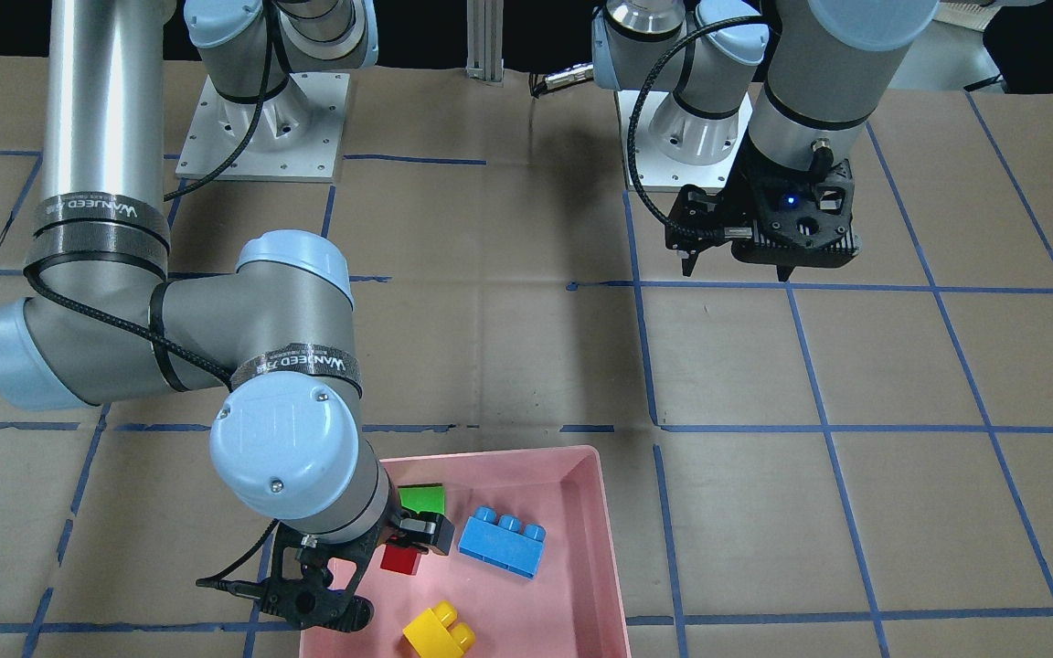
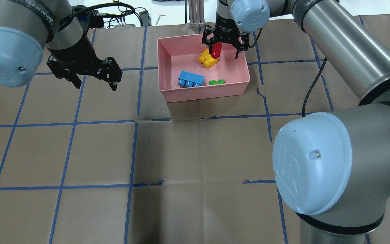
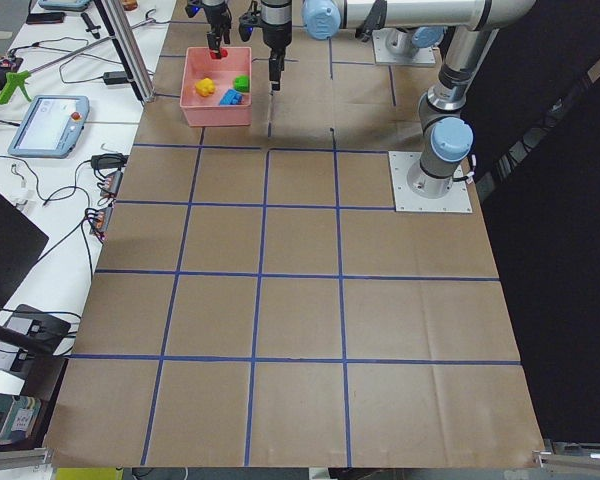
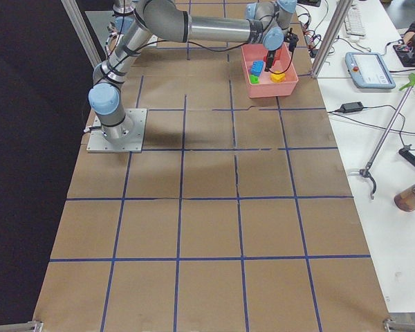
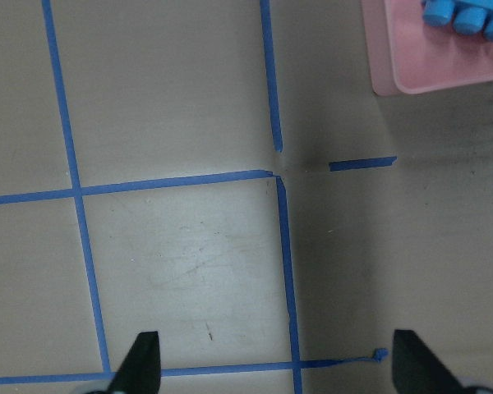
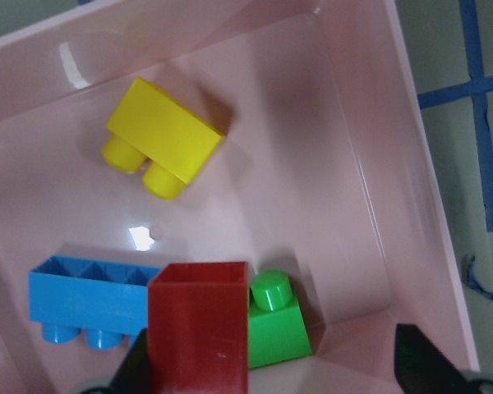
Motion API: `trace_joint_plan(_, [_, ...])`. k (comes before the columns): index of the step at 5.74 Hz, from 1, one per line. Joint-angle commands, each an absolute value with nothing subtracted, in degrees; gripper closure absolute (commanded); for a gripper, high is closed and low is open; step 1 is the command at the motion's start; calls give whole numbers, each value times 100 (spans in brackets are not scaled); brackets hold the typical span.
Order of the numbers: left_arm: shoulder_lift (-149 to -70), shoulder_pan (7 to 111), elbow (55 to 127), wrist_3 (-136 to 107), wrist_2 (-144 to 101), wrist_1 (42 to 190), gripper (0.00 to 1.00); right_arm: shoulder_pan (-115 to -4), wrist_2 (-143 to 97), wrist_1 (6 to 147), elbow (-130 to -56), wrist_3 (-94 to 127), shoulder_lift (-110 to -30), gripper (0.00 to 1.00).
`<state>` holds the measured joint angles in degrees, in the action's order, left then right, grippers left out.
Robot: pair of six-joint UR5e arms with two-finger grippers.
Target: Put all blocks into box
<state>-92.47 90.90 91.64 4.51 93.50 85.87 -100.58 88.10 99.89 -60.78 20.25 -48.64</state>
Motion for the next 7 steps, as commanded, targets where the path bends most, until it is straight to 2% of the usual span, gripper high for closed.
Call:
trace_joint_plan(1, [-9255,9079,9123,457,9316,8587,1,-10063,9157,11195,-6712,440,-4860,1])
trace_joint_plan(2, [-9255,9079,9132,457,9325,8587,1,-10055,9167,11745,-6715,-117,-4860,1])
trace_joint_plan(3, [-9255,9088,9132,457,9325,8587,1,-9994,9123,11699,-6654,-45,-4904,0])
trace_joint_plan(6, [-9246,9079,9132,466,9334,8587,1,-9941,9079,11224,-6645,1079,-5114,0])
trace_joint_plan(7, [-9246,9053,9132,509,9325,8587,1,-9801,9079,10554,-6627,1098,-5437,0])
